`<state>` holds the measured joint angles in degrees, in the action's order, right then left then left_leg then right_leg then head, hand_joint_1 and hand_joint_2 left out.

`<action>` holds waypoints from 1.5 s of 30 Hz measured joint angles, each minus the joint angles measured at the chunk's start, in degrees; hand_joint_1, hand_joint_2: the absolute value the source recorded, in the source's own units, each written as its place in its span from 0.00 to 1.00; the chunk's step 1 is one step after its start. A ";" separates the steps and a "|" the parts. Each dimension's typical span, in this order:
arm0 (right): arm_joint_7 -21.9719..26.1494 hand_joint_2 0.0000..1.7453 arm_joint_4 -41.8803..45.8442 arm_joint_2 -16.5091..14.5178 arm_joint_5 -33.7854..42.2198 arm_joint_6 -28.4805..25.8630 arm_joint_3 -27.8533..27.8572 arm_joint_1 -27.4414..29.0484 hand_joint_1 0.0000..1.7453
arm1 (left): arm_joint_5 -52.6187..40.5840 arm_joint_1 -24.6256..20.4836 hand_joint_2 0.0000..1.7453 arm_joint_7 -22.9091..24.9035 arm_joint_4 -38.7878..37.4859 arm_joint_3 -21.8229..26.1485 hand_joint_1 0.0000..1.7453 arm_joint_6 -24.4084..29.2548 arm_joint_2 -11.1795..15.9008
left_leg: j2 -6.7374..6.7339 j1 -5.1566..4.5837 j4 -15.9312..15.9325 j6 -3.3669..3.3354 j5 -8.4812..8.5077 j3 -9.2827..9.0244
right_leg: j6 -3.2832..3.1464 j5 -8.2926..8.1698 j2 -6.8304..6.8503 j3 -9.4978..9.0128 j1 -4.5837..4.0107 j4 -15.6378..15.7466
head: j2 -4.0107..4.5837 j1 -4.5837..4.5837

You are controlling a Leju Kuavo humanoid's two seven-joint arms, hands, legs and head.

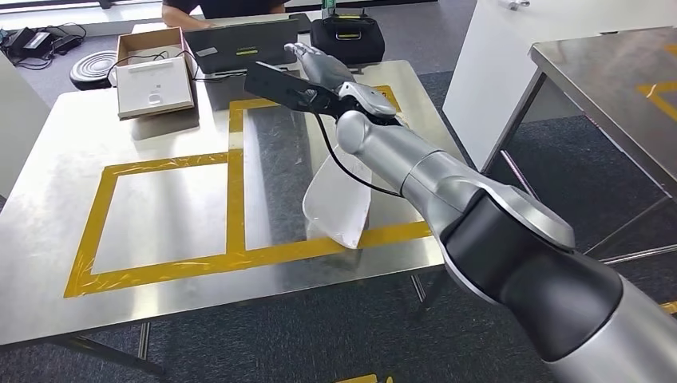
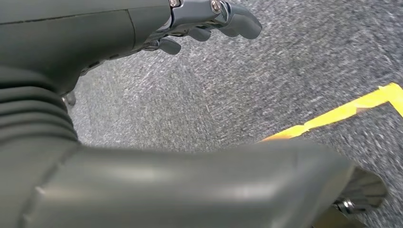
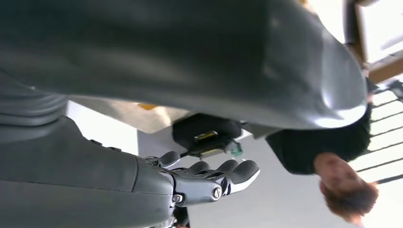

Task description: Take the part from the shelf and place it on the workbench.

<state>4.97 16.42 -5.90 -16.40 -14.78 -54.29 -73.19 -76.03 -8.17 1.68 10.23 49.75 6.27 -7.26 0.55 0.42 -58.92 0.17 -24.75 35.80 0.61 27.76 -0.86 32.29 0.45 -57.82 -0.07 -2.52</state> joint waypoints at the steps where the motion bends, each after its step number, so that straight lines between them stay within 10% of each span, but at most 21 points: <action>1: 1.32 0.00 0.81 0.06 1.19 -0.04 1.47 -0.58 0.00 | 0.15 0.14 0.00 0.04 0.00 0.01 0.00 0.19 0.02 | -0.09 0.14 0.25 -0.20 0.21 -0.12 | 0.15 0.11 0.00 0.01 0.06 -0.09 | 0.00 -0.01; 6: 5.78 0.00 6.33 1.09 4.16 -0.02 9.66 -2.45 0.00 | 0.33 0.28 0.00 0.07 0.00 0.04 0.00 0.59 0.03 | -0.49 0.65 1.25 -0.90 0.89 -0.40 | 1.08 7.03 0.24 5.45 0.23 -12.45 | 0.01 -0.40; 8: 6.32 0.00 8.98 1.80 3.65 0.33 12.74 -2.12 0.00 | 0.21 0.28 0.00 0.25 0.00 0.04 0.00 0.59 0.02 | -0.48 0.85 1.07 -0.80 0.92 -0.31 | 1.50 7.47 0.30 7.28 0.55 -16.49 | 0.01 -0.42; 12: 6.83 0.00 13.93 2.66 2.07 1.11 17.45 -1.83 0.00 | -0.11 0.11 0.00 0.69 0.04 0.04 0.00 0.61 -0.01 | -0.44 1.43 0.11 0.46 0.93 0.30 | 2.25 1.14 0.61 1.41 1.35 -4.63 | 0.01 -0.51; 17: 7.02 0.00 19.56 2.88 -1.54 2.08 21.70 -0.08 0.00 | -0.45 -0.02 0.00 0.82 0.06 0.04 0.00 1.31 -0.07 | -0.30 1.40 -0.19 2.85 1.45 1.27 | -0.30 -0.16 0.19 1.44 1.12 -1.97 | 0.01 -0.63; 21: 6.58 0.00 23.08 2.88 -4.53 1.94 24.28 2.07 0.00 | -0.47 0.01 0.00 1.22 0.04 0.04 0.00 1.77 -0.09 | -0.39 1.32 -11.10 3.07 -6.69 5.18 | -1.91 -1.78 0.34 3.05 0.86 -1.71 | 0.01 -0.56; 24: 6.32 0.00 25.05 2.88 -6.14 2.38 25.93 4.02 0.00 | -0.47 0.01 0.00 1.26 0.04 0.04 0.00 2.03 -0.11 | -0.39 1.00 -16.08 2.62 -8.58 5.24 | -2.15 -2.99 0.34 4.59 0.22 -1.74 | 0.01 -0.55; 28: 6.32 0.00 27.04 2.92 -6.94 2.45 27.73 4.90 0.00 | -0.47 -0.13 0.00 1.27 0.13 0.04 0.00 2.11 0.01 | -0.38 0.06 -3.10 1.04 -5.30 -4.26 | -1.60 -4.59 0.37 6.20 -0.23 -1.83 | 0.01 -0.60; 32: 6.37 0.00 28.63 3.00 -8.07 2.69 29.32 6.00 0.00 | -0.44 -0.15 0.00 0.92 0.15 0.04 0.00 2.25 0.00 | -0.39 -0.33 -0.24 -0.15 -4.31 -4.96 | -0.19 -5.78 0.53 6.67 -0.09 -1.52 | 0.01 -0.54; 38: 6.74 0.00 30.96 3.17 -9.57 3.37 31.69 9.28 0.00 | -0.28 -0.06 0.00 0.03 0.17 0.07 0.00 2.61 0.01 | -0.91 0.03 0.11 -1.47 -0.91 -1.35 | 1.15 4.47 0.61 10.94 0.18 -16.27 | 0.01 -0.79; 41: 7.72 0.00 33.44 3.21 -10.03 3.22 33.07 12.42 0.00 | -0.03 0.09 0.00 -0.16 0.15 0.16 0.00 2.63 -0.07 | -0.95 0.13 -0.30 -1.12 0.49 0.73 | 1.14 1.37 0.65 5.81 0.29 -12.14 | 0.01 -0.80; 45: 9.28 0.00 37.65 3.27 -10.19 2.92 34.38 15.77 0.00 | 0.27 0.14 0.00 -0.60 0.16 0.22 0.00 2.68 -0.11 | -0.83 0.01 -0.60 0.24 1.98 2.06 | -0.15 1.77 0.58 -0.88 -0.30 -1.65 | 0.01 -0.92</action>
<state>14.25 54.07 -2.63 -26.59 -11.86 -19.91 -57.42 -75.76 -8.04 1.08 10.39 49.98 8.95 -7.37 -0.28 0.43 -59.52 0.41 -22.77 37.86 0.46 29.53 -0.28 31.41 0.15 -59.47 -0.07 -3.44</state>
